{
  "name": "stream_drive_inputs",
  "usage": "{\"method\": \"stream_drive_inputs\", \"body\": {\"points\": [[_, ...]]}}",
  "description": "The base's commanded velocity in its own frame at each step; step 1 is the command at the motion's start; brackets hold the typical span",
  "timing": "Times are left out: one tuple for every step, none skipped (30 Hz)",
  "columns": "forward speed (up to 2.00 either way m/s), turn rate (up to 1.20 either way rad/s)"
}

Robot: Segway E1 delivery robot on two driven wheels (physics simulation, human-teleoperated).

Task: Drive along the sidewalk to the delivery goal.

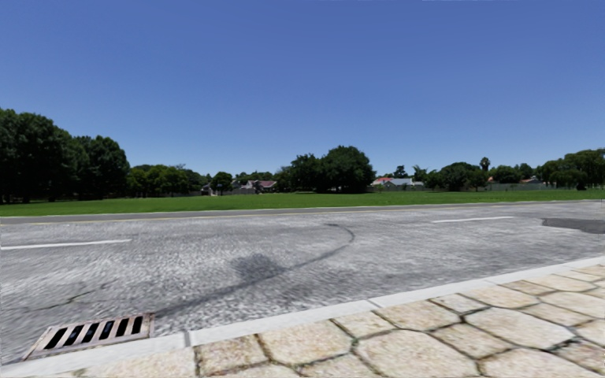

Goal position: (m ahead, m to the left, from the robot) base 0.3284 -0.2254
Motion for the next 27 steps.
{"method": "stream_drive_inputs", "body": {"points": [[0.0, 0.0], [0.0, 0.0], [0.0, 0.0], [0.0, 0.0], [0.0, 0.0], [0.0, 0.0], [0.0, 0.0], [0.0, 0.0], [0.0, 0.0], [0.0, 0.0], [0.0, 0.0], [0.0, 0.0], [0.0, 0.0], [0.0, 0.0], [0.0, 0.0], [0.0, 0.0], [0.0, 0.0], [0.0, 0.0], [0.0, 0.0], [0.0, 0.0], [0.0, 0.0], [0.0, 0.0], [0.0, 0.0], [0.0, 0.0], [0.0, 0.0], [0.0, 0.0], [0.0, 0.0]]}}
